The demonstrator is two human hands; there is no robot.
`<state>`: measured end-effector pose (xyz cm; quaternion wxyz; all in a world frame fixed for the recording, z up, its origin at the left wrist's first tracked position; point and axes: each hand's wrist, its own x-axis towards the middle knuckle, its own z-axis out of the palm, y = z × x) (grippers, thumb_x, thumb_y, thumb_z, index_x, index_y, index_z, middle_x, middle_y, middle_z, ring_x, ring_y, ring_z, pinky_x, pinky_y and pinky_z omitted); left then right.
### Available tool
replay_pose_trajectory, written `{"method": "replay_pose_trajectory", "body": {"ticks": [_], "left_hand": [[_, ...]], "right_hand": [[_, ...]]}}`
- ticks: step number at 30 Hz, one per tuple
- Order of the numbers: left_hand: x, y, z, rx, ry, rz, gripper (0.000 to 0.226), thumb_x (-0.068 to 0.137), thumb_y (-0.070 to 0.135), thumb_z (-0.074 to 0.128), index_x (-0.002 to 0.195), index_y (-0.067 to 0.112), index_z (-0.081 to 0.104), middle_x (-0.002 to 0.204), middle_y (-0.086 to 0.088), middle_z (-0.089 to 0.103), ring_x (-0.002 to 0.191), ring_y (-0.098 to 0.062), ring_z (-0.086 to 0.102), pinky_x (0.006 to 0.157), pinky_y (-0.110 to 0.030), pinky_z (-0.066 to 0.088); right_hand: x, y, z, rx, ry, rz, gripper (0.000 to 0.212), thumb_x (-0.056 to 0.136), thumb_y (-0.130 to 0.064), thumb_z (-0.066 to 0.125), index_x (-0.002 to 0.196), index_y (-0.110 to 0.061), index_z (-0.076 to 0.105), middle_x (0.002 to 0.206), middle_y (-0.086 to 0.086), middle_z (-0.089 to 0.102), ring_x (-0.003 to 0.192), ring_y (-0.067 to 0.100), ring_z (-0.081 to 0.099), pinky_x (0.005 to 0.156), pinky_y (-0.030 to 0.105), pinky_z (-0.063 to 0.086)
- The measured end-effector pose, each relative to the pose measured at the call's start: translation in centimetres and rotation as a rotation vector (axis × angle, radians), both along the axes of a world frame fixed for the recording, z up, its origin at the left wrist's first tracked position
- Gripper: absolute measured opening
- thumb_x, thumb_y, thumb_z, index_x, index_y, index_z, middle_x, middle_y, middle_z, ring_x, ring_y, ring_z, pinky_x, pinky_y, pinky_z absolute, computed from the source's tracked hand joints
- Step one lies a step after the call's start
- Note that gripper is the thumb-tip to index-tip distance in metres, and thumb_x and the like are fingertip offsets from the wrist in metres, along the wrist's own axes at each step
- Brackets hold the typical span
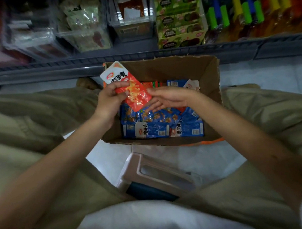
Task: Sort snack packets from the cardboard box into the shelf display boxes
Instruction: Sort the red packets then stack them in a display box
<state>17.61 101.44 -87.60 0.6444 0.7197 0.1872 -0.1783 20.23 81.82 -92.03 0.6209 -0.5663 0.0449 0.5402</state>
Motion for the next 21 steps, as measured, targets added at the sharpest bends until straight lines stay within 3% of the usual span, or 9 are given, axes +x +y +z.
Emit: {"method": "replay_pose_trajectory", "body": {"ticks": [2,4,6,8,11,15,18,21], "left_hand": [[0.2,0.4,-0.1,0.029,-0.004,0.064,0.018,0.092,0.003,0.056,0.098,0.018,0.061,0.106,0.003,0.060,0.094,-0.006,0.060,0.069,-0.015,0.052],[0.3,0.9,-0.1,0.026,0.020,0.093,0.017,0.092,0.004,0.057,0.093,0.021,0.062,0.103,0.005,0.061,0.092,-0.006,0.061,0.071,-0.018,0.054],[0.4,1.4,-0.1,0.034,0.036,0.101,0.018,0.091,0.005,0.059,0.087,0.022,0.061,0.102,0.005,0.061,0.093,-0.009,0.062,0.076,-0.023,0.054],[0.3,1.5,0.0,0.051,0.032,0.077,0.017,0.090,0.005,0.060,0.084,0.021,0.059,0.100,0.005,0.062,0.093,-0.009,0.062,0.078,-0.026,0.054],[0.3,1.5,0.1,0.064,0.012,0.036,0.016,0.089,0.005,0.062,0.083,0.019,0.057,0.099,0.007,0.062,0.093,-0.005,0.061,0.072,-0.020,0.054],[0.1,1.4,0.1,0.130,-0.072,-0.065,0.012,0.089,0.005,0.063,0.086,0.015,0.055,0.100,0.009,0.061,0.091,0.001,0.060,0.067,-0.011,0.051],[-0.2,1.5,0.2,0.194,-0.184,-0.216,0.015,0.087,0.002,0.062,0.085,0.015,0.055,0.099,0.009,0.060,0.092,0.010,0.058,0.072,-0.006,0.047],[-0.6,1.8,0.1,0.285,-0.243,-0.317,0.027,0.084,-0.002,0.064,0.078,0.023,0.056,0.090,0.010,0.061,0.088,0.010,0.057,0.078,-0.010,0.046]], "right_hand": [[-0.6,-0.5,-2.6,-0.176,-0.061,-0.006,0.058,0.093,-0.059,0.032,0.126,-0.014,0.047,0.113,0.010,0.067,0.106,0.022,0.064,0.084,0.029,0.051],[-1.7,-1.6,-6.6,-0.633,-0.277,-0.056,0.063,0.084,-0.067,0.047,0.112,-0.010,0.053,0.112,0.020,0.063,0.106,0.033,0.061,0.072,0.033,0.048],[-3.1,-3.1,-9.8,-1.034,-0.444,0.051,0.079,0.074,-0.066,0.063,0.123,-0.008,0.041,0.124,0.020,0.049,0.115,0.035,0.052,0.079,0.039,0.048],[-3.9,-4.1,-11.9,-1.217,-0.531,0.257,0.098,0.075,-0.061,0.066,0.142,-0.007,0.019,0.143,0.020,0.027,0.126,0.036,0.039,0.089,0.043,0.045],[-3.5,-4.2,-13.4,-1.347,-0.639,0.484,0.096,0.082,-0.056,0.062,0.145,-0.002,0.013,0.147,0.026,0.024,0.126,0.036,0.041,0.091,0.041,0.045],[-2.9,-2.3,-13.7,-1.466,-0.756,0.667,0.051,0.097,-0.017,0.045,0.139,0.003,0.024,0.137,0.033,0.039,0.122,0.038,0.048,0.091,0.038,0.047],[-2.9,-2.2,-13.2,-1.414,-0.793,0.676,0.045,0.095,-0.005,0.041,0.137,0.002,0.027,0.130,0.029,0.047,0.115,0.037,0.053,0.084,0.038,0.049],[-3.0,-3.7,-12.8,-1.237,-0.757,0.586,0.047,0.093,-0.010,0.051,0.135,0.000,0.032,0.119,0.021,0.057,0.102,0.034,0.060,0.075,0.039,0.049]]}}
